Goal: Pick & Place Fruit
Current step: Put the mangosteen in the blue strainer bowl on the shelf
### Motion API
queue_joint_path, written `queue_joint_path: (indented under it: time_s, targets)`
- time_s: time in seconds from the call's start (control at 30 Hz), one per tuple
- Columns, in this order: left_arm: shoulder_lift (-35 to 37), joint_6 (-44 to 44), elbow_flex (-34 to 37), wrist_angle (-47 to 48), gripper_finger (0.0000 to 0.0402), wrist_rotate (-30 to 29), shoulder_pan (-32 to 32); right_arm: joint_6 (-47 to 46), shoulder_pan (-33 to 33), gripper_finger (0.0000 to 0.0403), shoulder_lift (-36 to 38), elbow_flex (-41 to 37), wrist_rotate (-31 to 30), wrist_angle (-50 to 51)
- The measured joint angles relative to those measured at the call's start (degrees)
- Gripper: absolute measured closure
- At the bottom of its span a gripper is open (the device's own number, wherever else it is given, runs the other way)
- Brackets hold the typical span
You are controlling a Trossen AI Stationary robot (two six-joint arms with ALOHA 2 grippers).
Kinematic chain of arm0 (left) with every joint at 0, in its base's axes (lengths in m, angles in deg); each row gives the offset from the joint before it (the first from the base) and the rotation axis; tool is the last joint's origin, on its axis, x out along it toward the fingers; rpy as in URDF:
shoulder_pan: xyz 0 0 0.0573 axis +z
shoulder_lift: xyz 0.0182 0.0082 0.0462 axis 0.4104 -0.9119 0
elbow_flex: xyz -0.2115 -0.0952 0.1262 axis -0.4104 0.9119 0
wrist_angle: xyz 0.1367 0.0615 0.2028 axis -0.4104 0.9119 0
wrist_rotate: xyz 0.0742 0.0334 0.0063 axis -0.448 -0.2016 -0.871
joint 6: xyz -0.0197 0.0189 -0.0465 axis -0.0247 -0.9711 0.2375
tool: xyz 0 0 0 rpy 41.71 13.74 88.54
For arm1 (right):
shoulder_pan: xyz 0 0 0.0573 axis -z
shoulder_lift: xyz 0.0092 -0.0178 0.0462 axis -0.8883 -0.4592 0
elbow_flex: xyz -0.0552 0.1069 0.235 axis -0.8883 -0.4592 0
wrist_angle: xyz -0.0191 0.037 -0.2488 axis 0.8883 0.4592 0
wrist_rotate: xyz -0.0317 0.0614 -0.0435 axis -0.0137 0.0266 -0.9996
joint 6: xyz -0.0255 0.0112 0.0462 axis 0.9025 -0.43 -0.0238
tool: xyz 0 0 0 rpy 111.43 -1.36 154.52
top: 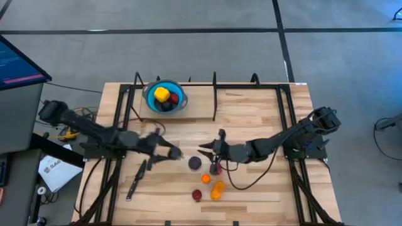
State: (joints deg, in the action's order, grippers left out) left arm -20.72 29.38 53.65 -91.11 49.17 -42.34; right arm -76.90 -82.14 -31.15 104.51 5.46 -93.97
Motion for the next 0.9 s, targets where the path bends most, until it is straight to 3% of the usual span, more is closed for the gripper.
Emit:
queue_joint_path:
  time_s: [0.2,0.3,0.53,0.7,0.9]
  targets:
    - [18.04,7.52,13.27,-12.97,0.0152,-1.62,2.80,13.85,3.64,0.0229,-2.73,4.28,5.18,-3.83]
    - [23.96,10.18,14.27,-11.98,0.0152,-1.67,4.10,20.83,4.75,0.0171,-8.05,10.16,8.01,-3.73]
    - [27.16,10.36,14.27,-12.07,0.0148,-1.31,4.70,36.72,6.59,0.0072,-19.97,28.03,6.74,2.46]
    - [26.64,10.34,14.27,-11.93,0.0147,-1.29,4.70,39.62,7.98,0.0040,-23.83,37.45,6.33,11.29]
    - [26.24,10.36,14.29,-12.05,0.0145,-1.38,4.70,42.96,9.84,0.0054,-24.41,41.97,10.89,19.15]
